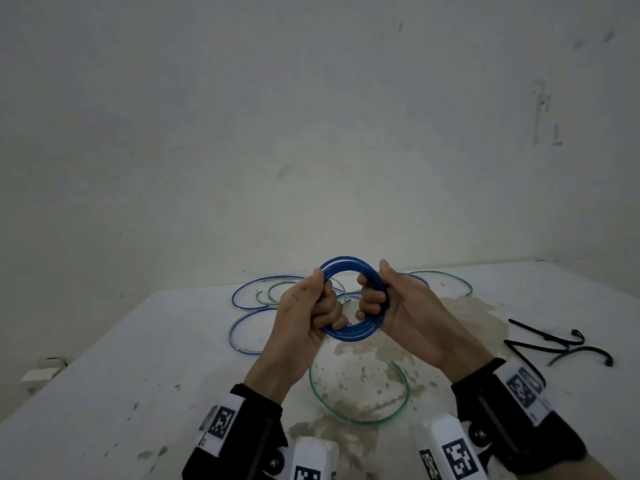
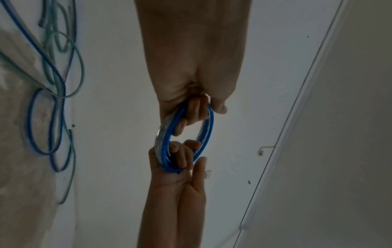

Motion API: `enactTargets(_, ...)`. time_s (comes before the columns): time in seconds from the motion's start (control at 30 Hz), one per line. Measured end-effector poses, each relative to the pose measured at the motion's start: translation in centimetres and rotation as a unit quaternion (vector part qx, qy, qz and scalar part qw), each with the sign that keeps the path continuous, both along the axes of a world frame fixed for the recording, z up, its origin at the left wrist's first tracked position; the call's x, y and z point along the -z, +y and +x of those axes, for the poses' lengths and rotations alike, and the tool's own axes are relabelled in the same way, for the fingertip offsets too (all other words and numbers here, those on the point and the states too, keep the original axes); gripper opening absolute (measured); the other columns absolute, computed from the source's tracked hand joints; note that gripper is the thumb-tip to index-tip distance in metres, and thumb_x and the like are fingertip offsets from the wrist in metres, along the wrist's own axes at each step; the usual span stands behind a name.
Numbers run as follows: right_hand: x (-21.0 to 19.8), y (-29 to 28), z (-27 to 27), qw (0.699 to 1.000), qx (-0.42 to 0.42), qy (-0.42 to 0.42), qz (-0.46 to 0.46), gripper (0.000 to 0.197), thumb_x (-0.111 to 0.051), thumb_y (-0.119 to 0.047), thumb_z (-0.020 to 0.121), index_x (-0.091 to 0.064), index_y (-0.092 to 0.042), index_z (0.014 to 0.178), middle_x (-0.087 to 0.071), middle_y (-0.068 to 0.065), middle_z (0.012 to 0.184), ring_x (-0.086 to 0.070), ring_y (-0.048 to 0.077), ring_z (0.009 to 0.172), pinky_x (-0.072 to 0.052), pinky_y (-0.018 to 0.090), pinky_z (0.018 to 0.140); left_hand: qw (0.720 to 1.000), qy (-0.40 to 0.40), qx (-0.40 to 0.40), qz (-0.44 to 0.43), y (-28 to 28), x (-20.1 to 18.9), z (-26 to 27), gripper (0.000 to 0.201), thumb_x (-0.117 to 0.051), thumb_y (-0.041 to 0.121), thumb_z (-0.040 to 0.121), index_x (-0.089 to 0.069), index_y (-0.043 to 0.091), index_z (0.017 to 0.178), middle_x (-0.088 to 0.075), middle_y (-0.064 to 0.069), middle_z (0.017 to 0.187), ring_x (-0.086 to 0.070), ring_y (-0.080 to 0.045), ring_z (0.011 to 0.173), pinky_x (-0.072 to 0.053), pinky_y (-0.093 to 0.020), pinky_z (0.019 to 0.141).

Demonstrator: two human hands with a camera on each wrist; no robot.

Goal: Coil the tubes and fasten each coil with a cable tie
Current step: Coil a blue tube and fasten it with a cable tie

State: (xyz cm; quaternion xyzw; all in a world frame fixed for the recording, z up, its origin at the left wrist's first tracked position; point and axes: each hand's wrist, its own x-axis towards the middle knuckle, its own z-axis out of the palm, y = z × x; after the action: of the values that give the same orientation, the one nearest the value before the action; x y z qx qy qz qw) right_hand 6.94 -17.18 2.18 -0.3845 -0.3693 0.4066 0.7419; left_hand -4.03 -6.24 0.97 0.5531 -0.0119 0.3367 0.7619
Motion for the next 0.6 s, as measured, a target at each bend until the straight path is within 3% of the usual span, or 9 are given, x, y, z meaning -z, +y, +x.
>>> enactTargets(0.13,0.2,0.2,-0.4,0.997,0.036,-0.065,0.025,0.024,-0.049,-0.025,0.086,-0.056,-0.002,0.087,-0.032,-0.001,0.06,-0.036,0.012,0.056,-0.042,0.028,0.062,0.998,-0.01,-0.045,0.042,-0.1,0.4,0.1,0.028,-0.043,0.03,0.089,-0.036,0.012,0.07,-0.021,0.006,0.05,-0.019,-0.008,0.042,-0.031,-0.021,0.045)
enactTargets(0.27,0.5,0.7,-0.5,0.991,0.081,-0.103,0.023,0.024,-0.039,-0.018,0.097,-0.052,-0.003,0.083,-0.032,-0.001,0.057,-0.036,0.011,0.051,-0.042,0.025,0.055,0.995,0.009,-0.078,0.055,-0.6,0.4,0.2,0.027,-0.038,0.023,0.097,-0.041,0.008,0.075,-0.026,0.006,0.047,-0.023,-0.009,0.041,-0.034,-0.023,0.046)
enactTargets(0.4,1.0,1.4,-0.5,0.979,0.14,-0.149,0.027,0.028,-0.038,-0.018,0.099,-0.048,-0.005,0.076,-0.033,-0.001,0.05,-0.034,0.013,0.047,-0.04,0.024,0.049,0.997,0.023,-0.07,0.024,-0.7,0.4,0.4,0.031,-0.037,0.022,0.099,-0.044,0.006,0.073,-0.025,0.005,0.047,-0.024,-0.01,0.04,-0.037,-0.023,0.045)
enactTargets(0.6,1.0,1.2,-0.3,0.983,0.088,-0.153,0.049,0.03,-0.037,-0.02,0.098,-0.049,-0.003,0.078,-0.042,0.006,0.048,-0.045,0.018,0.047,-0.046,0.028,0.053,0.999,-0.016,-0.036,-0.006,-0.4,0.2,0.2,0.031,-0.042,0.028,0.092,-0.041,0.009,0.067,-0.021,0.005,0.047,-0.019,-0.007,0.037,-0.029,-0.02,0.04)
